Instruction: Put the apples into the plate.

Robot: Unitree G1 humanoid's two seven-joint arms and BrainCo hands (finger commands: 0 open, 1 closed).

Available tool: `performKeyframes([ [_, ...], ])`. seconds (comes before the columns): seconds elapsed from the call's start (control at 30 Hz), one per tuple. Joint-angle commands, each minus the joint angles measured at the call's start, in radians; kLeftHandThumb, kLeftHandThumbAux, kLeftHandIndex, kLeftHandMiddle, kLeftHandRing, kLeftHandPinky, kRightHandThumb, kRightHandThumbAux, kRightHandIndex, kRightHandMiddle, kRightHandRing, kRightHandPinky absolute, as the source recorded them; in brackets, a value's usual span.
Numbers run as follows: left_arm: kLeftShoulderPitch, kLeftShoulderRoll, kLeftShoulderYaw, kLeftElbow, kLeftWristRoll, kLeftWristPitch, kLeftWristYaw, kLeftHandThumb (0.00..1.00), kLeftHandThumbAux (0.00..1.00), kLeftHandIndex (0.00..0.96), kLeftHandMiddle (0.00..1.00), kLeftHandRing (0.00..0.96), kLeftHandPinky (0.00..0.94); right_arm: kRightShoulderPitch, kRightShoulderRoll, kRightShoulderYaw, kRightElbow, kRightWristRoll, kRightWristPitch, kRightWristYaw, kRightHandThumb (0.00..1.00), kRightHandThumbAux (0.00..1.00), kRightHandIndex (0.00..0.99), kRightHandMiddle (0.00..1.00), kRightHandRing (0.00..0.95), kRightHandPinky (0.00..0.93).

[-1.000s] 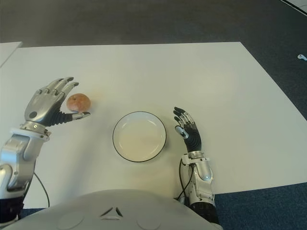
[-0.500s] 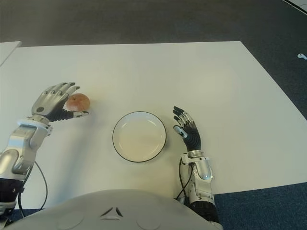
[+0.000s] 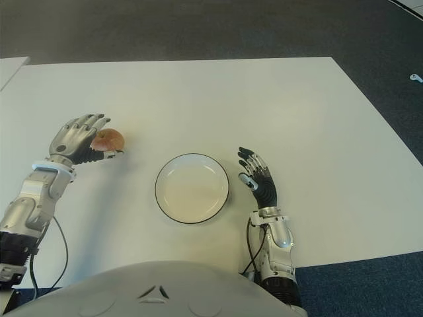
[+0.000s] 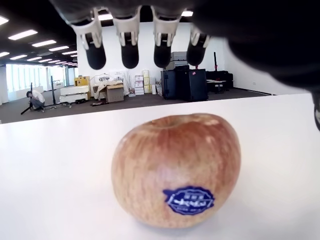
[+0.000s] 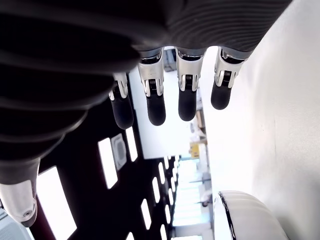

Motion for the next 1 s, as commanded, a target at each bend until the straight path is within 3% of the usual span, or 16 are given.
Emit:
performKeyframes([
  [0.03, -0.017, 0.008, -0.03, 0.048, 0.006, 0.018, 0.025, 0.345, 0.255, 0.009, 0.0, 0.0, 0.001, 0.051, 0.013, -0.006, 0.095, 0.012, 0.061, -0.003, 0.242, 0.56, 0.18, 0.179, 0.128, 0.127],
  [0.43, -0.094, -0.011, -0.094, 0.194, -0.007, 0.058, 0.047, 0.358, 0.256, 0.0, 0.0, 0.0, 0.0, 0.054, 0.01, -0.012, 0.107, -0.002, 0.052, -0.007, 0.235, 0.547, 0.184, 0.184, 0.135, 0.158],
  [1.0, -0.219, -0.026, -0.174, 0.422, -0.044, 0.071, 0.153, 0.389, 0.268, 0.0, 0.0, 0.0, 0.003, 0.06, 0.006, -0.019, 0.111, 0.012, 0.059, 0.022, 0.249, 0.566, 0.205, 0.187, 0.124, 0.12],
])
